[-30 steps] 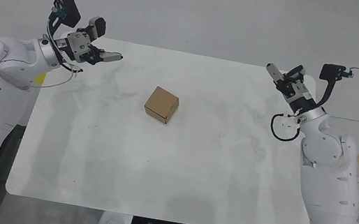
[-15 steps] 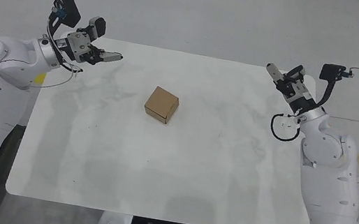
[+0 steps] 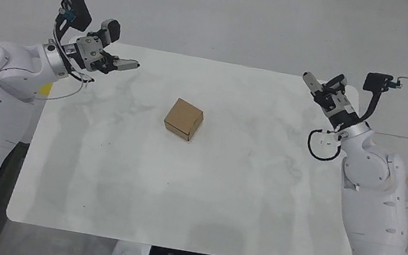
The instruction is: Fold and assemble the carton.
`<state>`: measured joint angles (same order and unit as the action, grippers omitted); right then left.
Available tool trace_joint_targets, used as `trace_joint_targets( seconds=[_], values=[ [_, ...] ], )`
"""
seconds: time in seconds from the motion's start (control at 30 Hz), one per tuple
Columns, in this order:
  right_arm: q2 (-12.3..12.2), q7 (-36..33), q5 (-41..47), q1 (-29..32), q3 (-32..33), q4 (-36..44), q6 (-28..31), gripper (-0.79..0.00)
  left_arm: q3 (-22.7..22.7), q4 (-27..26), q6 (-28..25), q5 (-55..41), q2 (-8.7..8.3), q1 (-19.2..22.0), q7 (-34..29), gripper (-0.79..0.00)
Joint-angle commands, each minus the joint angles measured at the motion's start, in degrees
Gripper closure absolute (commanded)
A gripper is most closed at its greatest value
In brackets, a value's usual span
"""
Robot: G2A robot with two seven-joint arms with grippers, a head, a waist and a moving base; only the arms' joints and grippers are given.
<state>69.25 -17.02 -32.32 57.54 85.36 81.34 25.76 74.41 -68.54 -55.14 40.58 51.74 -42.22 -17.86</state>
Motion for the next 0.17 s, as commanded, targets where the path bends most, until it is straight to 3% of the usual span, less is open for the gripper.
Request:
trace_joint_targets(
  seconds=[0.0,0.13],
  values=[
    [0.0,0.0,0.0,0.0,0.0,0.0,0.0,-0.785,0.0,0.0,0.0,0.0,0.0,0.0,0.0,-0.784],
    [0.0,0.0,0.0,0.0,0.0,0.0,0.0,-0.785,0.0,0.0,0.0,0.0,0.0,0.0,0.0,-0.785]
  ],
)
